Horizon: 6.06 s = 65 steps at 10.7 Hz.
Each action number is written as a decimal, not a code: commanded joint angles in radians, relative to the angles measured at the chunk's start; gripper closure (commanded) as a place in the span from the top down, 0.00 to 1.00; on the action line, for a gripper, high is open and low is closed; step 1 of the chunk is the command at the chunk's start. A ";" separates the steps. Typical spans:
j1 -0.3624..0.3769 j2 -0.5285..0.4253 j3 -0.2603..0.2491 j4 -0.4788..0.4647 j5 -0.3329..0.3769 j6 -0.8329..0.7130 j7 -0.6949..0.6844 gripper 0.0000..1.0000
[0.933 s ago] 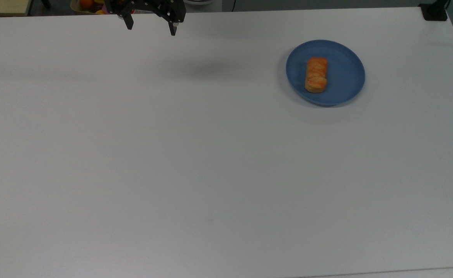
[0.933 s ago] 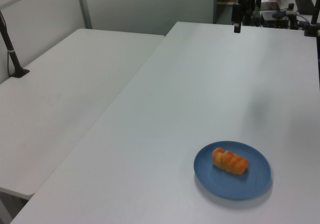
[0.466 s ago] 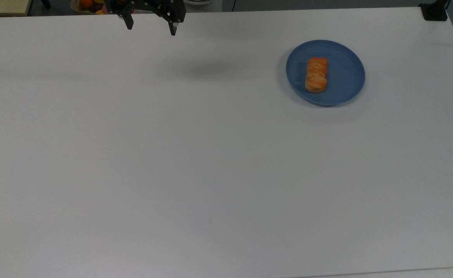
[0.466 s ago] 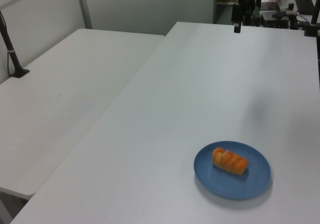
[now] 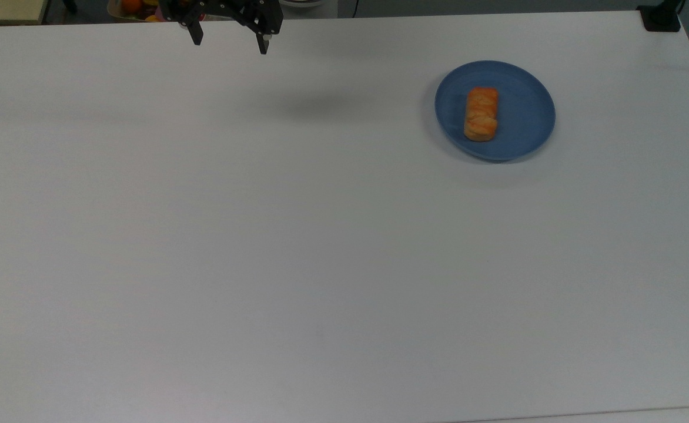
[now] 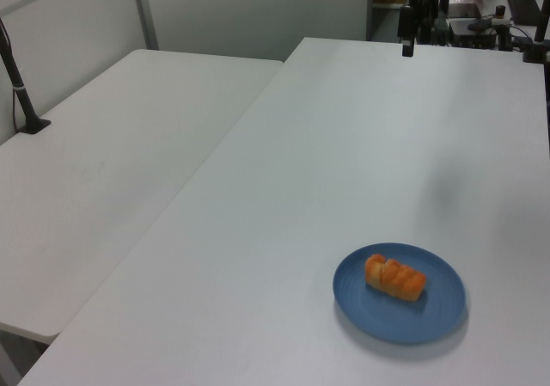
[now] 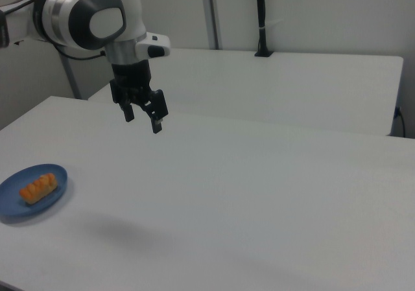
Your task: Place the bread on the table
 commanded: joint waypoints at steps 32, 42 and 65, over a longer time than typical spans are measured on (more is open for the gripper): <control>0.367 0.389 0.390 -0.170 -0.164 0.449 0.796 0.83; 0.356 0.295 0.390 -0.104 -0.169 0.322 0.737 0.00; 0.009 0.557 0.056 0.163 -0.265 0.410 -0.057 0.39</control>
